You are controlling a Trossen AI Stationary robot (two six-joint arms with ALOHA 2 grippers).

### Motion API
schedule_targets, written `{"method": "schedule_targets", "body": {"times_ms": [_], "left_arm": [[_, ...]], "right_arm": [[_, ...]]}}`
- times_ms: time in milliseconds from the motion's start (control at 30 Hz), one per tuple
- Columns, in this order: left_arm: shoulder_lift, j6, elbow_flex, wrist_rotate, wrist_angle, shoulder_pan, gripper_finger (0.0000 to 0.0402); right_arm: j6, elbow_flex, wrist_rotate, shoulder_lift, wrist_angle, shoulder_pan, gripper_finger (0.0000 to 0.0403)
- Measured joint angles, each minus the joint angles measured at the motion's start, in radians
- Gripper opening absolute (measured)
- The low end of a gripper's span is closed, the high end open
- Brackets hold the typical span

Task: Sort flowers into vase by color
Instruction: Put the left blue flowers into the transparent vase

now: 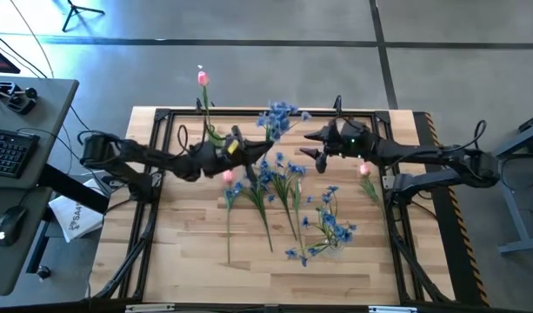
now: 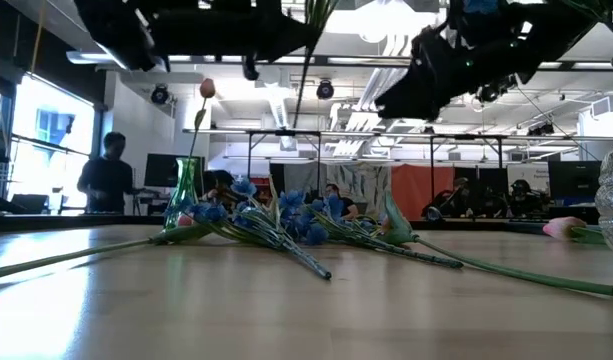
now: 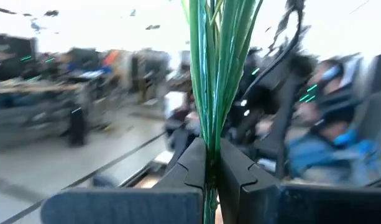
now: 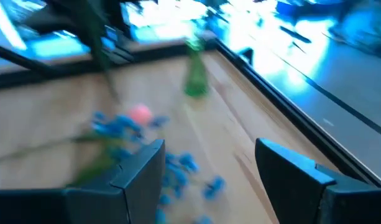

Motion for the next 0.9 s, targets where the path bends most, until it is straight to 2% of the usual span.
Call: {"method": "schedule_targets", "body": {"times_ms": [167, 300, 600, 733, 900], "left_arm": [[0.102, -0.028, 0.072, 0.126, 0.110, 0.047, 0.0001], [0.191, -0.027, 0.179, 0.181, 0.105, 0.054, 0.0001], [0.303, -0.017, 0.338, 0.215, 0.091, 0.054, 0.0001], [0.317, -0.028, 0.361, 0.253, 0.050, 0.053, 0.0001], [0.316, -0.036, 0.365, 0.253, 0.036, 0.051, 0.0017]], "right_arm": [[-0.001, 0.000, -0.117, 0.000, 0.090, 0.012, 0.0245], [-0.008, 0.000, -0.134, 0.000, 0.124, 0.035, 0.0245], [-0.049, 0.000, -0.165, 0.000, 0.189, 0.097, 0.0242], [-0.012, 0.000, -0.165, 0.000, 0.246, 0.102, 0.0220], [0.001, 0.000, -0.165, 0.000, 0.263, 0.102, 0.0160]]}}
